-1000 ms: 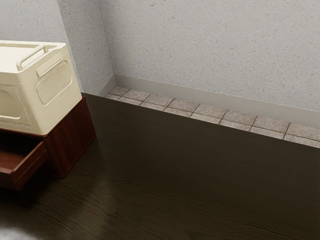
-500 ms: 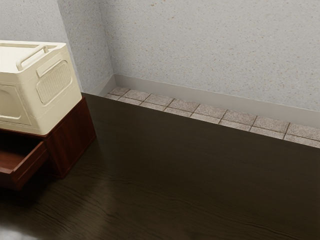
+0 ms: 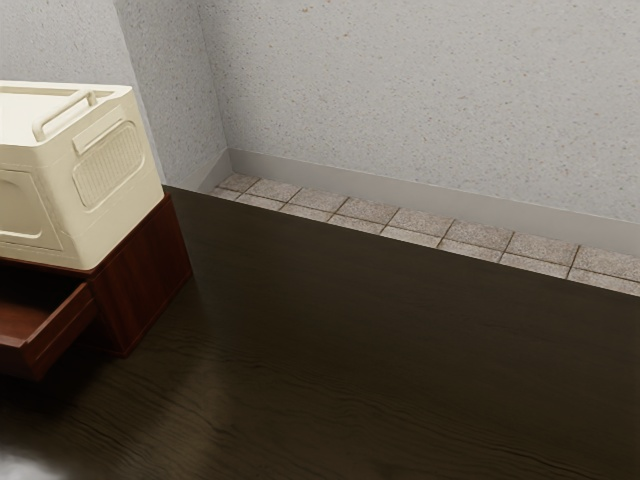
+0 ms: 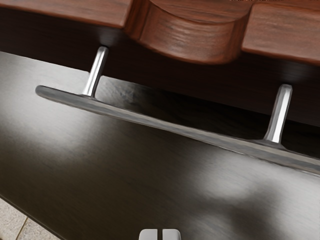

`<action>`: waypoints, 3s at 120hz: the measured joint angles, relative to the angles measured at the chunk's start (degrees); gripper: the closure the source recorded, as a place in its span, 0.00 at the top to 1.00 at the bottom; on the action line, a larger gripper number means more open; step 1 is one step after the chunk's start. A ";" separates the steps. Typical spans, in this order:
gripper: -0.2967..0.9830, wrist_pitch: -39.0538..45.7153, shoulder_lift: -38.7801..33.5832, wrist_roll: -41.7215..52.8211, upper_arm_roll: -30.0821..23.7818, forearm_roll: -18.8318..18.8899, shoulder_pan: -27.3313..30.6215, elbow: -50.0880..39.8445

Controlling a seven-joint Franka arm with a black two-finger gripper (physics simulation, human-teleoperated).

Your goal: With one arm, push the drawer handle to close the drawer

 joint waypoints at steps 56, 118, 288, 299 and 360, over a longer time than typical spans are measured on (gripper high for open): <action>0.15 4.79 6.11 -1.08 -1.47 0.34 0.83 2.63; 0.15 7.53 13.22 -1.69 -5.16 -0.37 0.82 7.02; 0.15 9.83 31.97 -2.52 -11.11 -0.75 1.63 23.75; 0.15 9.84 33.07 -2.48 -11.13 -0.63 1.54 24.95; 0.15 6.36 12.17 -1.80 -11.41 -4.91 -8.26 15.21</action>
